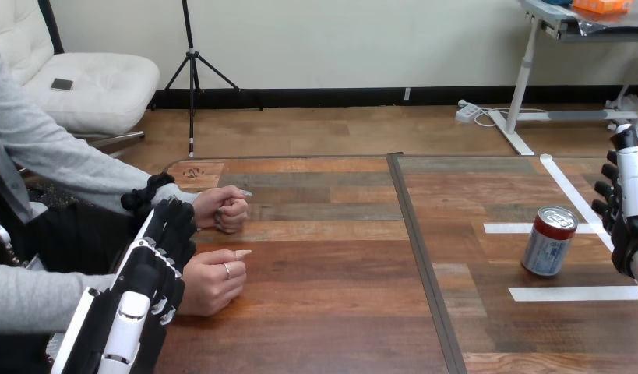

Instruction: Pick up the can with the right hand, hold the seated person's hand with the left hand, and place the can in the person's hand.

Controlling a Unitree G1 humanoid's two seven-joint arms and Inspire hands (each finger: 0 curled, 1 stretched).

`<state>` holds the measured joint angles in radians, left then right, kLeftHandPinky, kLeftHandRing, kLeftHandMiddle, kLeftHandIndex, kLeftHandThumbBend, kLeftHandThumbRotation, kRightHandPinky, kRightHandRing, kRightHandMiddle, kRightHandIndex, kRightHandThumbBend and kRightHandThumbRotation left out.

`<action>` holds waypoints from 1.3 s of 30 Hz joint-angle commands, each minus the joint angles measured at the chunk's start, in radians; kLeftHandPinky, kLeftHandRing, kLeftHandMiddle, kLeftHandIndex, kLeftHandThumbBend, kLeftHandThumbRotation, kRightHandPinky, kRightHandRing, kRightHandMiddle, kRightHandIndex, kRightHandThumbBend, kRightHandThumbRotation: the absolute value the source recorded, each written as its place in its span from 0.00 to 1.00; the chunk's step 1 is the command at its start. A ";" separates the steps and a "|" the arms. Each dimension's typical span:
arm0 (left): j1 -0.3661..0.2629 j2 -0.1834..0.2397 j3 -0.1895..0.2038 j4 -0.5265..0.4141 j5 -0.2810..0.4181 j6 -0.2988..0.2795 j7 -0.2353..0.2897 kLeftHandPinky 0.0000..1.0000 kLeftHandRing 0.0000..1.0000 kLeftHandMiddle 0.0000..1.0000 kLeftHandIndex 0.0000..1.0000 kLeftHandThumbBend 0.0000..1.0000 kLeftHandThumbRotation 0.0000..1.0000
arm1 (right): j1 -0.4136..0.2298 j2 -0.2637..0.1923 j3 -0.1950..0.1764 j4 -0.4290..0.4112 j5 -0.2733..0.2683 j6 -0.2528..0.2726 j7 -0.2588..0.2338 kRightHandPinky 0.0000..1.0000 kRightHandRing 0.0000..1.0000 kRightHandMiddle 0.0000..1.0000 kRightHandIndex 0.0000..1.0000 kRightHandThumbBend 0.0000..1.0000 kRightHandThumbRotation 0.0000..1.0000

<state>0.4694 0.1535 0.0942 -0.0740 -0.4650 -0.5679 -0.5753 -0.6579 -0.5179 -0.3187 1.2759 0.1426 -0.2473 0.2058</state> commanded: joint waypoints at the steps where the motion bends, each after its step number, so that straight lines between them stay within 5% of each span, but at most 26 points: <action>1: -0.035 -0.001 0.003 -0.045 -0.005 -0.008 -0.003 1.00 0.99 0.96 0.96 0.48 0.88 | -0.084 0.002 -0.007 0.001 0.005 0.006 0.018 1.00 1.00 1.00 1.00 0.85 1.00; 23: -0.053 -0.001 0.013 -0.026 -0.015 -0.016 -0.018 1.00 0.98 0.96 0.95 0.49 0.85 | -0.051 0.036 0.024 0.010 -0.036 -0.003 0.014 1.00 1.00 1.00 1.00 0.96 1.00; 39: -0.053 0.007 0.011 -0.040 -0.035 0.003 -0.031 1.00 0.99 0.97 0.95 0.44 0.85 | -0.036 0.049 0.059 0.017 -0.089 -0.020 -0.002 1.00 1.00 1.00 1.00 0.93 1.00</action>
<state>0.4681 0.1538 0.0962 -0.0777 -0.4781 -0.5655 -0.5966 -0.6539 -0.4888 -0.2734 1.2990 0.0682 -0.2378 0.2124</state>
